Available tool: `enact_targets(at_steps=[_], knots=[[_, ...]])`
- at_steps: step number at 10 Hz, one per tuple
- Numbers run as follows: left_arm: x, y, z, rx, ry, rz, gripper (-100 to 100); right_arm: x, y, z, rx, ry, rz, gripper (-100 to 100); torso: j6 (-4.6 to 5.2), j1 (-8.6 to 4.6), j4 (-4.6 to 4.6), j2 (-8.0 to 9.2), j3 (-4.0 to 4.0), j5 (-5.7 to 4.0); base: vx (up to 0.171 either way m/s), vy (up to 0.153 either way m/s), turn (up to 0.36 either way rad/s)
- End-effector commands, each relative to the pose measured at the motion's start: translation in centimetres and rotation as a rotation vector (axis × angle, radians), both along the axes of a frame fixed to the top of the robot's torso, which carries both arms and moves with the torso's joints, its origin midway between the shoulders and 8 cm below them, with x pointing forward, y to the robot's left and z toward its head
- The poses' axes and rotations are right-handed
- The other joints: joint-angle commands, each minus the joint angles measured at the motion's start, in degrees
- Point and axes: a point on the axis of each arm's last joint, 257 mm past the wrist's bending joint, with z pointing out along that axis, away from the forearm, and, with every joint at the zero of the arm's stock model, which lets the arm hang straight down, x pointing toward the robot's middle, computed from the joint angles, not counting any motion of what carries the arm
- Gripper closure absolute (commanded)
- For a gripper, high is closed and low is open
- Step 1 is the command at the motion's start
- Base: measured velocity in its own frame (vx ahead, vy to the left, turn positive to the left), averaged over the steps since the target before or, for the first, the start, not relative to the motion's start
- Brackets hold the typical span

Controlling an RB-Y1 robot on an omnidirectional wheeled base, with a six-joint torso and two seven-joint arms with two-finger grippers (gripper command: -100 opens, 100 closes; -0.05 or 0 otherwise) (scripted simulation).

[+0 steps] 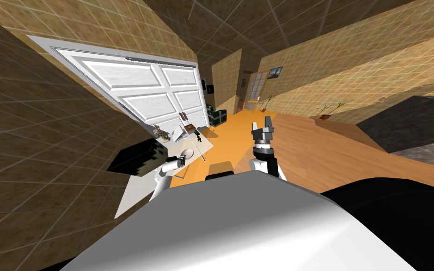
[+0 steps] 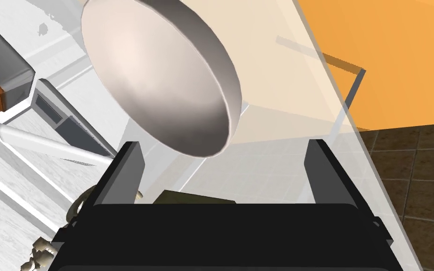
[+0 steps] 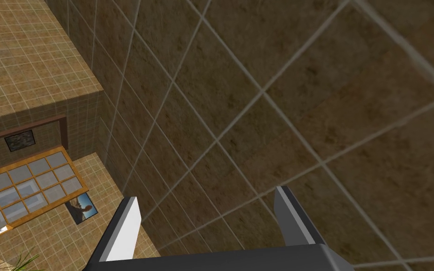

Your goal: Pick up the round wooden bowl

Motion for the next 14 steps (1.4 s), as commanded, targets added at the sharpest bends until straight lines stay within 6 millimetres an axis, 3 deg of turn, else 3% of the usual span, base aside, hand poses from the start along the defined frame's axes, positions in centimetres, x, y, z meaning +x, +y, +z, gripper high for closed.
enact_targets(at_steps=[1,5,6,7,8,9,13,14], knots=[[-1.3,0.0,-1.0,-0.003,0.055,-0.002,-100,0.0,0.0,0.0,0.0,0.0,0.0,0,0.0,0.0,0.0,0.0,0.0,0.0,0.06,0.037,-0.031],[-5.0,0.3,-4.0,-0.015,0.202,-0.003,-100,0.0,0.0,0.0,0.0,0.0,0.0,0,0.0,0.18,-0.06,-0.28,-0.16,0.04,0.132,0.061,-0.039],[-6.7,0.3,-5.3,-0.021,0.251,0.0,-100,0.0,0.0,0.0,0.0,0.0,0.0,0,0.0,0.21,-0.07,-0.31,-0.18,0.05,0.148,0.127,-0.043],[-5.7,0.4,-4.9,-0.018,0.223,-0.001,-100,0.0,0.0,0.0,0.0,0.0,0.0,0,0.0,0.38,-0.07,-0.32,-0.19,0.08,0.063,0.067,-0.016],[-5.9,0.4,-5.0,-0.018,0.228,-0.001,0,0.0,0.0,0.0,0.0,0.0,0.0,0,-0.01,0.19,-0.03,-0.08,-0.06,0.06,0.012,0.012,0.001],[-6.0,0.3,-5.8,-0.018,0.225,0.002,-100,0.0,0.0,0.0,0.0,0.0,0.0,0,0.0,0.0,0.02,0.11,0.06,0.01,0.018,0.02,-0.019],[-6.2,0.1,-6.9,-0.018,0.225,0.006,-100,0.0,0.0,0.0,0.0,0.0,0.0,0,0.0,-0.01,0.04,0.18,0.1,0.01,0.016,0.021,-0.015],[-6.2,0.1,-6.9,-0.018,0.223,0.006,100,0.0,0.0,0.0,0.0,0.0,0.0,0,0.0,-0.05,0.04,0.21,0.12,-0.01,0.0,0.0,0.0]])
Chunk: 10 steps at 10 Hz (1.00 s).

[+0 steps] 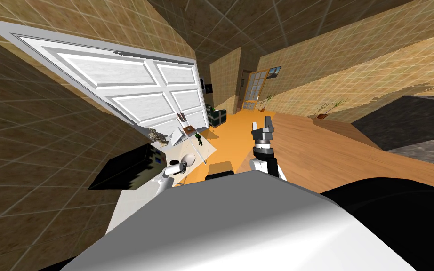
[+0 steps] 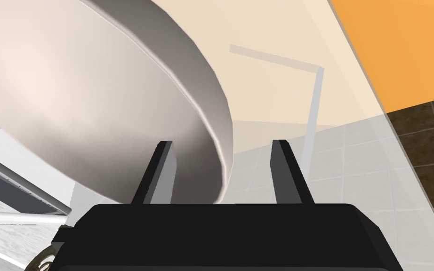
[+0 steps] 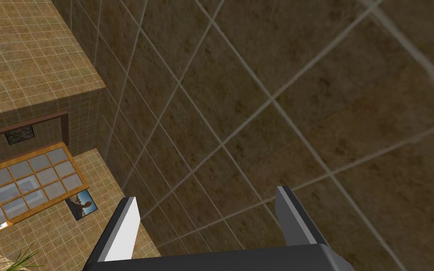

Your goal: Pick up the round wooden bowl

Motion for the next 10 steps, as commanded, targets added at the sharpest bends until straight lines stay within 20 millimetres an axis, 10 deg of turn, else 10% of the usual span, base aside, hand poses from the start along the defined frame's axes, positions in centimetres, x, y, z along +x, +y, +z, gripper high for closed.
enact_targets(at_steps=[1,4,5,6,10], knots=[[0.0,0.0,0.0,0.0,0.0,0.0,100,0.0,0.0,0.0,0.0,0.0,0.0,0,0.0,0.0,0.0,0.0,0.0,0.0,0.0,0.0,0.0],[-0.1,0.0,0.0,0.0,0.002,0.001,100,0.0,0.0,0.0,0.0,0.0,0.0,0,0.03,-0.01,0.02,0.01,0.01,0.0,0.0,0.0,0.0],[-0.1,0.0,-0.1,0.0,0.002,0.001,0,0.0,0.0,0.0,0.0,0.0,0.0,0,0.03,-0.01,0.03,0.01,0.02,0.0,0.0,0.0,0.0],[0.1,0.1,0.7,-0.001,0.001,-0.002,100,0.0,0.0,0.0,0.0,0.0,0.0,0,0.03,-0.01,0.03,0.01,0.02,0.0,-0.011,-0.015,0.019],[0.4,0.3,1.6,-0.001,0.002,-0.006,100,0.0,0.0,0.0,0.0,0.0,0.0,0,0.03,-0.15,0.08,0.14,0.11,-0.05,-0.018,-0.023,0.013]])
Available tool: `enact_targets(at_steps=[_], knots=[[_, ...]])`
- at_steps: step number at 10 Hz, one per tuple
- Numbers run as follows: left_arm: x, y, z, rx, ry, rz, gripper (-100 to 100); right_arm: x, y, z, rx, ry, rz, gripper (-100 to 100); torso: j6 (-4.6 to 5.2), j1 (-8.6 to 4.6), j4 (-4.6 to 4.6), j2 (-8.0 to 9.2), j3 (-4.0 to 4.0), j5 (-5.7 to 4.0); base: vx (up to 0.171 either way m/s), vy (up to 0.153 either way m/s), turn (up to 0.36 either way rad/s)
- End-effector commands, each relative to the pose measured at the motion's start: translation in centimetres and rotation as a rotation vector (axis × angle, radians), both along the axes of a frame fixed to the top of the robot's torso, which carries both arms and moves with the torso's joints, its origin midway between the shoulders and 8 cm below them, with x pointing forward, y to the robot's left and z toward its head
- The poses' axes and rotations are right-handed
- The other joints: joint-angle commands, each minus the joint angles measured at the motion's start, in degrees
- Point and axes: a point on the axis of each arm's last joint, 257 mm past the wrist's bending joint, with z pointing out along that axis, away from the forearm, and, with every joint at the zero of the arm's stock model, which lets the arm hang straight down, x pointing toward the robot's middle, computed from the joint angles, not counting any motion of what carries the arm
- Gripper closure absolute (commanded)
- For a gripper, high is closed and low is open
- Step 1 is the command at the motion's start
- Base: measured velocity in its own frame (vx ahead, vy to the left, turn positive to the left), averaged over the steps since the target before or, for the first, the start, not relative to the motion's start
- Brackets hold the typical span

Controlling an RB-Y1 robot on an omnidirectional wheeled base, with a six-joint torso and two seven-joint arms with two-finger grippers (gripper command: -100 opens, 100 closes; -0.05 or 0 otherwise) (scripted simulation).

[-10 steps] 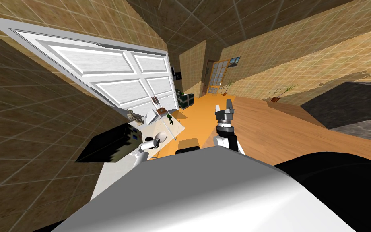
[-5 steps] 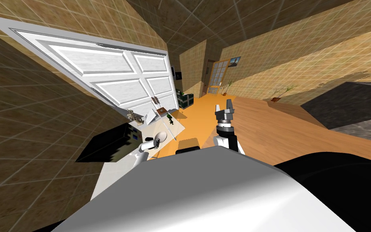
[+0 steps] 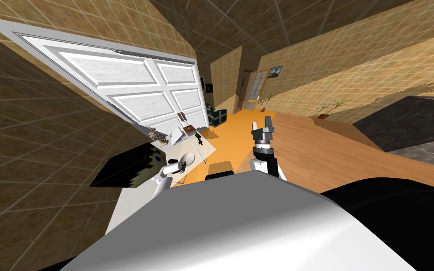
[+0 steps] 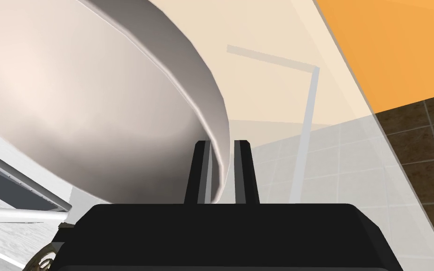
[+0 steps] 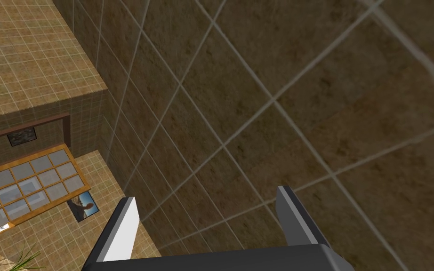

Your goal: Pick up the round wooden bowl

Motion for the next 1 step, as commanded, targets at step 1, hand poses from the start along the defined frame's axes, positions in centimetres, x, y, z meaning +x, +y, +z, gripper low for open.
enact_targets(at_steps=[1], knots=[[0.0,0.0,0.0,0.0,0.0,0.0,0,0.0,0.0,0.0,0.0,0.0,0.0,0,0.0,0.0,0.0,0.0,0.0,0.0,0.0,0.0,0.0]])
